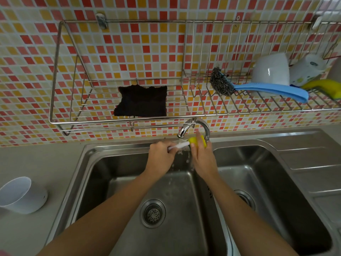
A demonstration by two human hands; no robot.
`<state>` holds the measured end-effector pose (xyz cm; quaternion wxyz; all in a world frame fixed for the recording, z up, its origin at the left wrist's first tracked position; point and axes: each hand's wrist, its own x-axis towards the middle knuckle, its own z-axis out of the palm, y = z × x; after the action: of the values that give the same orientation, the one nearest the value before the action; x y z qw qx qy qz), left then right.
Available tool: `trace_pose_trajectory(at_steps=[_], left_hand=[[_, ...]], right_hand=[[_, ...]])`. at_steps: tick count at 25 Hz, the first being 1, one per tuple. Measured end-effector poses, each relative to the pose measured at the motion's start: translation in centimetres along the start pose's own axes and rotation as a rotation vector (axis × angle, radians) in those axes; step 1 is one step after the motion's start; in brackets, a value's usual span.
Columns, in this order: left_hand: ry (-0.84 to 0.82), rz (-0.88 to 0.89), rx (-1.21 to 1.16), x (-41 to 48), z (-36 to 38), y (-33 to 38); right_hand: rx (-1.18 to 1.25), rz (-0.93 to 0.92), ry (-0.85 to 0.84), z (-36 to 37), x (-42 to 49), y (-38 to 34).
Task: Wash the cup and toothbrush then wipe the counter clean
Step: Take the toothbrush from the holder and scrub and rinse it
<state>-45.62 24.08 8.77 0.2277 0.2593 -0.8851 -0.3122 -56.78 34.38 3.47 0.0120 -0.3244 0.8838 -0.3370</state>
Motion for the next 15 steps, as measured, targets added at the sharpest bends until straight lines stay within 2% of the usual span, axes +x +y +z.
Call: trace_pose_trajectory(at_steps=[3, 5, 8, 15], left_hand=[[-0.014, -0.016, 0.037, -0.5, -0.2, -0.7], [-0.022, -0.007, 0.030, -0.5, -0.2, -0.9], [-0.052, -0.014, -0.007, -0.2, -0.1, -0.9], [-0.035, -0.081, -0.144, 0.1, -0.2, -0.8]], right_hand=[[-0.015, 0.117, -0.219, 0.5, -0.5, 2.4], [-0.122, 0.079, -0.334, 0.8, 0.0, 3.6], [-0.101, 0.063, -0.498, 0.5, 1.1, 5.0], [0.001, 0.168, -0.418, 0.0, 1.3, 6.3]])
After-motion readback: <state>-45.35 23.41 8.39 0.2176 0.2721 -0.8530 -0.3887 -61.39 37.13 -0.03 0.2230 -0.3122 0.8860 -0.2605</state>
